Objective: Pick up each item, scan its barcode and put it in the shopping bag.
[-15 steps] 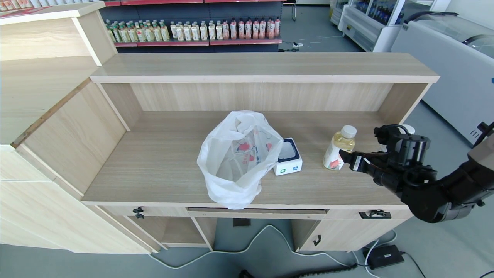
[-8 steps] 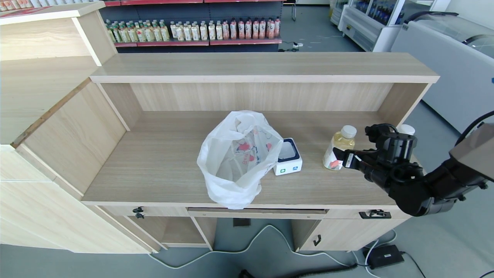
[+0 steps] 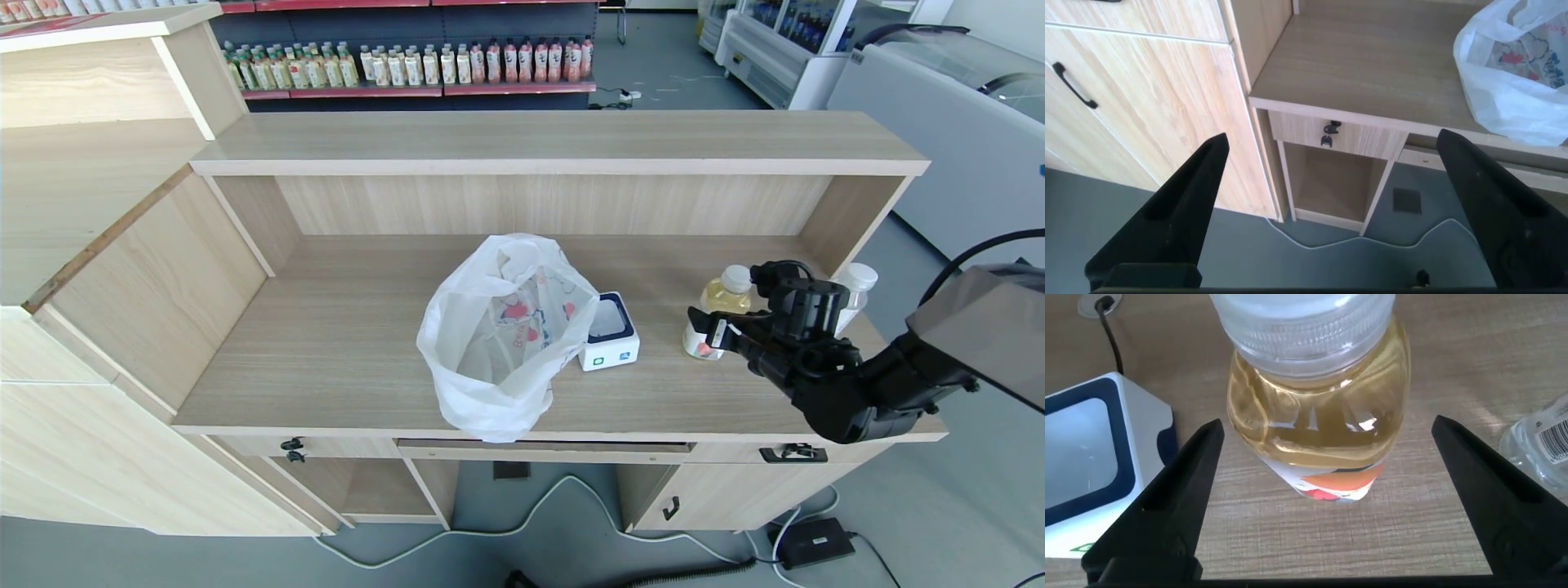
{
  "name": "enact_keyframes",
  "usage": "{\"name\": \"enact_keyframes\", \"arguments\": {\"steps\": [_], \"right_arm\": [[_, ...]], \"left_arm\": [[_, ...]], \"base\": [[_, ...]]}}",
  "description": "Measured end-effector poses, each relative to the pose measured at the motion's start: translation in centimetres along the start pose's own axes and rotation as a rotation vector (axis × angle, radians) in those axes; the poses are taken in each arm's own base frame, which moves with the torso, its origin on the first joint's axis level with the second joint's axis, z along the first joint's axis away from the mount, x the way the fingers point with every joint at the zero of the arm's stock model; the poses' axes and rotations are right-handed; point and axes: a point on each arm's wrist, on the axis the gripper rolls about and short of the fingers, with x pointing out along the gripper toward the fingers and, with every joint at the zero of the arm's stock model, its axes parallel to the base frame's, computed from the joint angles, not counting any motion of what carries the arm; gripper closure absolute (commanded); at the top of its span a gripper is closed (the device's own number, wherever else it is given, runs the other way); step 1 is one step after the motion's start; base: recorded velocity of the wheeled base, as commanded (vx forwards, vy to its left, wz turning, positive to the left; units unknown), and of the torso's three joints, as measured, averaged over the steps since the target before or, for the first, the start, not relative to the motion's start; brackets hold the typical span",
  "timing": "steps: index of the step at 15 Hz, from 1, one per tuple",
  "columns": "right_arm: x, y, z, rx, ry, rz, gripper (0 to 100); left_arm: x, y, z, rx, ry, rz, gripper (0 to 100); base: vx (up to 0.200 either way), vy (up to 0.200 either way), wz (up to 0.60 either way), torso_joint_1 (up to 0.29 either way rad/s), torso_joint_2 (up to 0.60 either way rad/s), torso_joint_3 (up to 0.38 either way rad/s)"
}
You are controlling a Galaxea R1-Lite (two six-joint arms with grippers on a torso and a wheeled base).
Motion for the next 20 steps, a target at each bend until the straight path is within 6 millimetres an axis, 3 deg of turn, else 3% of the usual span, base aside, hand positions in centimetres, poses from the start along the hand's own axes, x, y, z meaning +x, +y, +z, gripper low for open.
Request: {"name": "enact_keyframes", "arguments": {"steps": [10, 16, 17, 20], "right_arm": [[2.9, -0.8, -0.7, -0.048, -0.035, -0.017, 0], [3.4, -1.5, -0.6, -0.120, -0.093, 0.111, 0], [3.5, -1.8, -0.8, -0.123, -0.092, 0.109, 100], [3.6, -2.3, -1.0, -0.123, -0.093, 0.100, 100]], "left_arm": [[0.0, 0.0, 0.0, 0.000, 0.000, 0.000, 0], [0.0, 0.0, 0.0, 0.000, 0.000, 0.000, 0], [0.0, 0.0, 0.0, 0.000, 0.000, 0.000, 0], [0.0, 0.0, 0.0, 0.000, 0.000, 0.000, 0]], "base": [[0.000, 0.000, 0.00, 0.000, 0.00, 0.000], [0.000, 0.000, 0.00, 0.000, 0.00, 0.000], [0.000, 0.000, 0.00, 0.000, 0.00, 0.000], [0.000, 0.000, 0.00, 0.000, 0.00, 0.000]]}}
